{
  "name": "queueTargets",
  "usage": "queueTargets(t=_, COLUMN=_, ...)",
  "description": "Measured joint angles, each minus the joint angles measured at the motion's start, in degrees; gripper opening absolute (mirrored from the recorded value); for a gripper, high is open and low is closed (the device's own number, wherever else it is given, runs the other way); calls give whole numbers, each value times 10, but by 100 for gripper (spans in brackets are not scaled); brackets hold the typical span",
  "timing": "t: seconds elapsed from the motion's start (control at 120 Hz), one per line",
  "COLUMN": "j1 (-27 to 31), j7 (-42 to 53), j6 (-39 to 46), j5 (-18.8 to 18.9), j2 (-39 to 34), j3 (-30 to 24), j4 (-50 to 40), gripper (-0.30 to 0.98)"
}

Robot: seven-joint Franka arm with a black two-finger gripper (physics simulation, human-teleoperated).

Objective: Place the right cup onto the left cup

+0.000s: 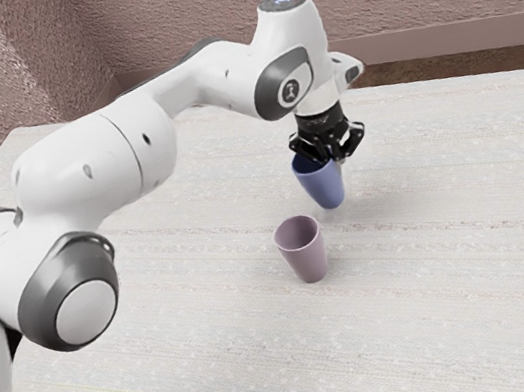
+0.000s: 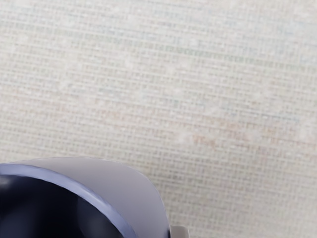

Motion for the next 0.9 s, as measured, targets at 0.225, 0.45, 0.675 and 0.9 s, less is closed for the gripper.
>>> queueTargets(t=0.225, j1=-5, j7=-3, j6=-5, j5=14, j2=-136, j3=-1, j4=-104, gripper=-9)
queueTargets(t=0.45, j1=-26, j7=-8, j6=-17, j5=17, j2=-197, j3=-13, j4=-179, gripper=-9)
queueTargets(t=0.675, j1=-24, j7=-15, j6=-23, j5=16, j2=-215, j3=-15, j4=-222, gripper=-10)
queueTargets(t=0.9, j1=-20, j7=-21, j6=-23, j5=10, j2=-216, j3=-14, j4=-232, gripper=-10)
